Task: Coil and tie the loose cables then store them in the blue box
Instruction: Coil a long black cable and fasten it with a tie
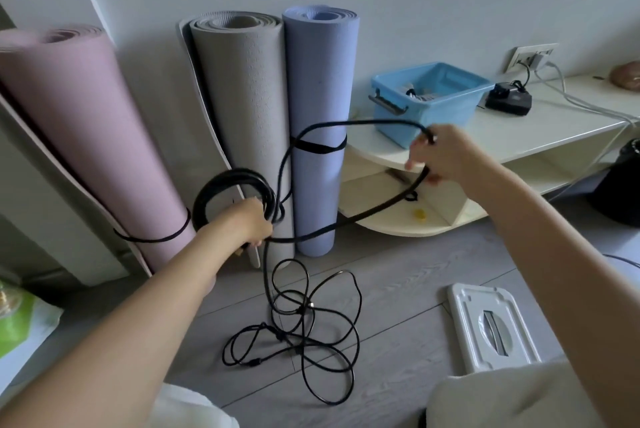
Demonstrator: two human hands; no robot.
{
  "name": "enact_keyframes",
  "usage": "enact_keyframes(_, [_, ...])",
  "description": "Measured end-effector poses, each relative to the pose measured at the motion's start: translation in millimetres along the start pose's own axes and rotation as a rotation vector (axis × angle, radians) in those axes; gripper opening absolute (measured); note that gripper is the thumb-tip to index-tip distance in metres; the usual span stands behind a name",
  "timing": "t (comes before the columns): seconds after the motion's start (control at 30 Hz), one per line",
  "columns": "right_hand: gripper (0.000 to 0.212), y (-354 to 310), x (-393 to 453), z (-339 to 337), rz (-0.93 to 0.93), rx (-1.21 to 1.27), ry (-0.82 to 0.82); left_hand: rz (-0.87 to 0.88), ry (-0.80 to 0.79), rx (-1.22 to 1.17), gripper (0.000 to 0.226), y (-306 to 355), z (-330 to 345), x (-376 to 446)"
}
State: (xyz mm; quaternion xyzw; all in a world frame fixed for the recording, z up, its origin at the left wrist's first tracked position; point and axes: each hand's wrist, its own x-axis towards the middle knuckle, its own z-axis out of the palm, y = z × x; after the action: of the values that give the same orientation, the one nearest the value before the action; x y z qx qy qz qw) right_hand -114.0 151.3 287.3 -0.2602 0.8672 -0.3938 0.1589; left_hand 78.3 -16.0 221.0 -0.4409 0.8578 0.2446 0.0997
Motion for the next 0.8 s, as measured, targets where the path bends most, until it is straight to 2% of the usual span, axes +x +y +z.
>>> enact_keyframes(0.03, [0.005, 11, 1, 1, 0.057, -0.306, -0.085, 0.005, 0.059, 0.062, 0.012, 3, -5, -1])
enact_keyframes(0.1, [0.01, 33, -3, 5, 0.117, -0.848, -0.233, 0.06, 0.134, 0.2, 0.026, 13, -5, -6])
enact_keyframes(0.13, [0.015, 41, -6, 9, 0.107, -0.992, -0.272, 0.111, 0.16, 0.254, 0.029, 20, -3, -9])
enact_keyframes(0.17, [0.025, 44, -8, 13, 0.052, -1.033, -0.266, 0.168, 0.175, 0.304, 0.03, 26, -1, -14])
enact_keyframes(0.23, [0.048, 41, -6, 24, -0.231, -0.912, -0.19, 0.267, 0.195, 0.398, 0.03, 38, 2, -23])
enact_keyframes(0.3, [0.062, 30, -6, 41, -0.494, -0.74, -0.205, 0.339, 0.224, 0.502, 0.029, 44, 3, -33])
enact_keyframes(0.37, [0.066, 21, -8, 62, -0.489, -0.683, -0.322, 0.388, 0.256, 0.567, 0.029, 45, 1, -41])
enact_keyframes(0.43, [0.049, 20, -11, 81, -0.409, -0.771, -0.378, 0.401, 0.264, 0.579, 0.028, 44, -1, -45])
enact_keyframes(0.53, [0.02, 8, -19, 99, -0.447, -0.86, -0.32, 0.389, 0.249, 0.536, 0.026, 36, -1, -42])
enact_keyframes(0.63, [0.025, -8, -23, 104, -0.535, -0.842, -0.24, 0.324, 0.179, 0.464, 0.03, 28, 2, -26])
enact_keyframes(0.7, [0.027, -14, -20, 95, -0.522, -0.695, -0.113, 0.265, 0.088, 0.39, 0.028, 23, 6, -11])
enact_keyframes(0.8, [0.023, -24, -10, 59, -0.463, -0.217, 0.161, 0.213, -0.027, 0.296, 0.007, 7, 10, 1])
